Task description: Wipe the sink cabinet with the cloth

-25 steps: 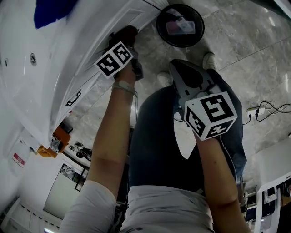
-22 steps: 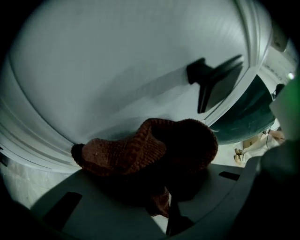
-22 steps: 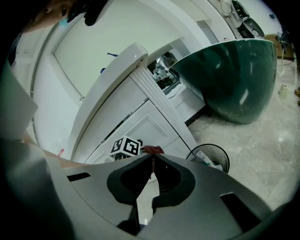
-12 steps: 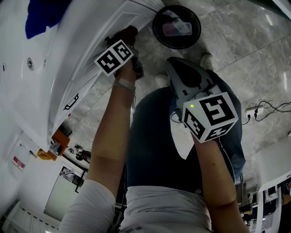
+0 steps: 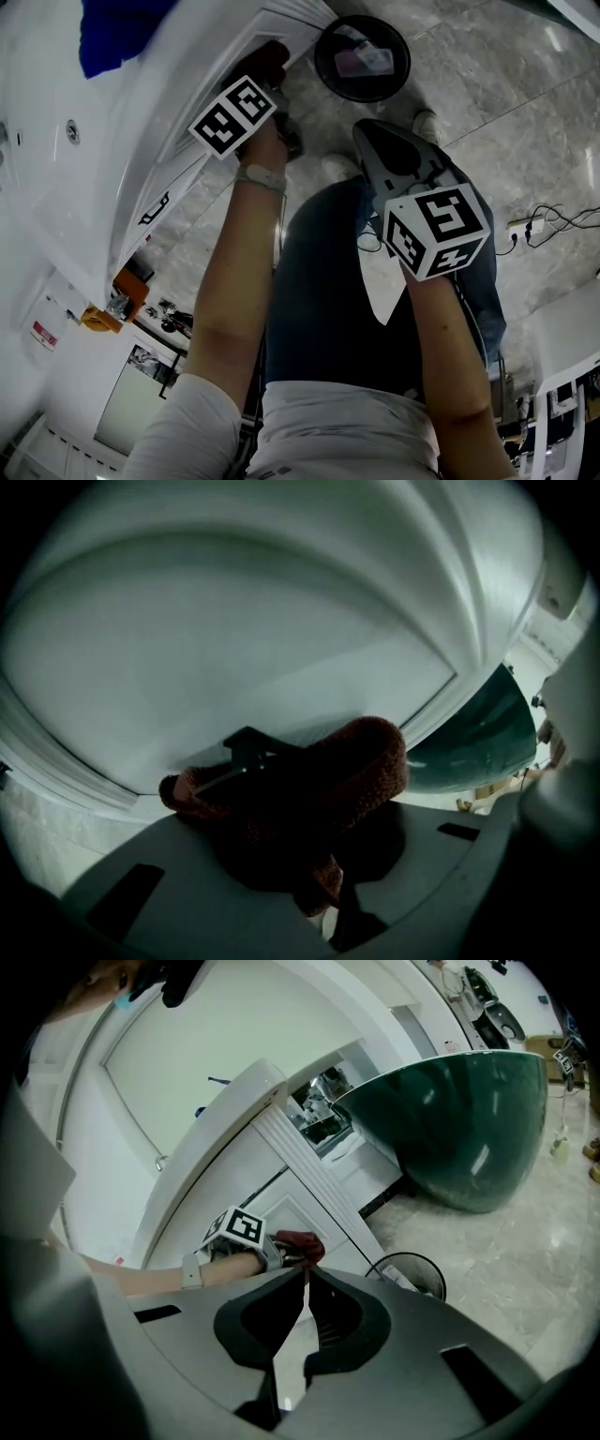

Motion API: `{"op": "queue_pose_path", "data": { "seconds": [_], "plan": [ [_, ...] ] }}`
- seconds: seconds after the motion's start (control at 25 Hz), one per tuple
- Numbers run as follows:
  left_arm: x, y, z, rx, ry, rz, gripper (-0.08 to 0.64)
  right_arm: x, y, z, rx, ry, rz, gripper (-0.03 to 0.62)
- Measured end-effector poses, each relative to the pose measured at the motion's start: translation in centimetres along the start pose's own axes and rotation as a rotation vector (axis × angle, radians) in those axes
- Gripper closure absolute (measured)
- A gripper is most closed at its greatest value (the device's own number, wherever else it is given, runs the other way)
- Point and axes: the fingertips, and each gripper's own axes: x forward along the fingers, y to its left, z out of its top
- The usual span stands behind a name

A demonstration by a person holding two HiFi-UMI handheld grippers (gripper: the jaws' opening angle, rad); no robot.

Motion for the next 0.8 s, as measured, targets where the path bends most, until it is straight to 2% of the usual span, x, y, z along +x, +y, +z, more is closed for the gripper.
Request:
{"op": "queue_pose_path", "data": {
  "seconds": [0.4, 0.6, 0.8],
  "plan": [
    [-2.5, -0.8, 0.5, -0.118, -0.023, -0.015, 0.494, 0.0, 0.2, 0.2, -0.001, 0.01, 0.022, 0.561],
    [-4.1, -1.9, 1.0, -0.128, -0.03, -0.037, 0.494, -0.5, 0.1, -0.9, -0.02, 0.054, 0.021, 0.56],
    [-6.8, -2.9, 3.2, -0.102, -0.069, -0.038, 0.494, -0.7, -0.5, -2.6, 0.007, 0.097, 0.003, 0.561]
  ]
}}
